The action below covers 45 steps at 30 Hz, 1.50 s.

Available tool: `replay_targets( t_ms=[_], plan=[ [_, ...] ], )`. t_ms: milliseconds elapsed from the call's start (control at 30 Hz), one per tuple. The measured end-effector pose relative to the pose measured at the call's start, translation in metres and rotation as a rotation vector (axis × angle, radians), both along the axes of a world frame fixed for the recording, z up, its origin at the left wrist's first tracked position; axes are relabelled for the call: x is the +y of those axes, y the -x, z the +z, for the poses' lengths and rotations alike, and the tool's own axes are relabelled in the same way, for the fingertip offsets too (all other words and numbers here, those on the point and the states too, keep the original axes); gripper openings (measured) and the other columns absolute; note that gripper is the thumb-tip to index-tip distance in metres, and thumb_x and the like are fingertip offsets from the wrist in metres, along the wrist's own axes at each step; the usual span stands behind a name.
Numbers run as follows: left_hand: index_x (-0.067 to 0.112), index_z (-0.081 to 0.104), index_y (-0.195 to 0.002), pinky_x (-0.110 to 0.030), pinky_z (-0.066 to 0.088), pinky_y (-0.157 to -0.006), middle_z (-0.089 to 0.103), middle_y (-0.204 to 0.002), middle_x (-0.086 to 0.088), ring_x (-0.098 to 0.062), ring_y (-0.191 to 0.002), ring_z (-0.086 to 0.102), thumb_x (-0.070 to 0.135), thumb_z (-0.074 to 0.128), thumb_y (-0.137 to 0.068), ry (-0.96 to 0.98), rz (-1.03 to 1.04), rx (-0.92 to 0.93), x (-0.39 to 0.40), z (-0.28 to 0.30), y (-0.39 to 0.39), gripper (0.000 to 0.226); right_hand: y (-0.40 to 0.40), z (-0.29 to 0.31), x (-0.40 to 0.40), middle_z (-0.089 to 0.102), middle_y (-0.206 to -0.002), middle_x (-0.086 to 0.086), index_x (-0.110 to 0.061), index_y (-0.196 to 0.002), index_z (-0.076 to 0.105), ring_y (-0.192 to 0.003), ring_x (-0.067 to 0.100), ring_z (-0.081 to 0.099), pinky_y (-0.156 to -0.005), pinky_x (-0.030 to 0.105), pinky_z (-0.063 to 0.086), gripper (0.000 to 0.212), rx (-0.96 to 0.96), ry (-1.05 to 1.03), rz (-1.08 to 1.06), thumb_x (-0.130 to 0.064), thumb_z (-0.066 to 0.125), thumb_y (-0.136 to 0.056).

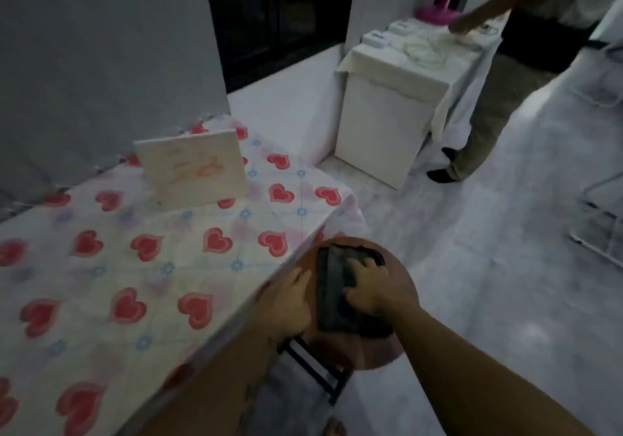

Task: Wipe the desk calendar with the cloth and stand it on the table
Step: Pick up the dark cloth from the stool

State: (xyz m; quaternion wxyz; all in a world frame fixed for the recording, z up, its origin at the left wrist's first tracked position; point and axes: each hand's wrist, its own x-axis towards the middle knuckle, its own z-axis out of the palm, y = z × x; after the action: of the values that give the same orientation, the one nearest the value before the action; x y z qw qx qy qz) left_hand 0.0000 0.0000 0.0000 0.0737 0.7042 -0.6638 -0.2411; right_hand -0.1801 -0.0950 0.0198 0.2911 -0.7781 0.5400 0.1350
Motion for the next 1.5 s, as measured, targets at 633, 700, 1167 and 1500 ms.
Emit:
replay_targets(
  t_ms=[633, 700, 1167, 1500],
  plan=[
    [0.014, 0.037, -0.150, -0.035, 0.030, -0.116, 0.035, -0.159, -0.007, -0.024, -0.146, 0.034, 0.008, 0.064, -0.081, -0.001, -0.104, -0.062, -0.035, -0.074, -0.021, 0.074, -0.030, -0.103, -0.001, -0.024, -0.154, 0.031, -0.030, -0.151, -0.016, -0.138, 0.055, -0.026, -0.107, 0.070, -0.011, 0.109, 0.104, 0.178, -0.151, -0.072, 0.050, -0.074],
    [0.014, 0.036, -0.151, -0.034, 0.027, -0.118, 0.030, -0.162, -0.006, -0.022, -0.148, 0.028, 0.008, 0.061, -0.083, 0.019, -0.109, -0.070, -0.032, -0.076, -0.022, 0.073, -0.026, -0.102, 0.000, -0.021, -0.155, 0.031, -0.031, -0.151, -0.013, -0.138, 0.056, -0.023, -0.110, 0.070, -0.009, 0.104, 0.066, 0.199, -0.148, -0.064, 0.051, -0.076],
    [0.013, 0.025, -0.155, -0.032, 0.015, -0.120, 0.013, -0.167, -0.002, -0.019, -0.154, 0.008, 0.008, 0.050, -0.088, 0.065, -0.093, -0.026, -0.016, -0.099, -0.021, 0.072, -0.016, -0.114, -0.003, 0.004, -0.161, 0.020, -0.037, -0.151, 0.008, -0.146, 0.042, 0.003, -0.113, 0.064, 0.006, 0.075, -0.026, 0.344, -0.133, -0.048, 0.046, -0.087],
    [0.014, 0.054, -0.133, -0.029, 0.028, -0.110, 0.048, -0.146, -0.001, -0.023, -0.140, 0.038, 0.008, 0.050, -0.079, -0.014, 0.152, 0.151, -0.023, -0.069, -0.008, 0.054, 0.001, -0.093, -0.016, 0.034, -0.143, 0.009, -0.039, -0.142, 0.034, -0.125, 0.038, 0.032, -0.101, 0.057, 0.036, 0.057, -0.012, 0.337, -0.088, -0.039, 0.056, -0.089]
  ],
)
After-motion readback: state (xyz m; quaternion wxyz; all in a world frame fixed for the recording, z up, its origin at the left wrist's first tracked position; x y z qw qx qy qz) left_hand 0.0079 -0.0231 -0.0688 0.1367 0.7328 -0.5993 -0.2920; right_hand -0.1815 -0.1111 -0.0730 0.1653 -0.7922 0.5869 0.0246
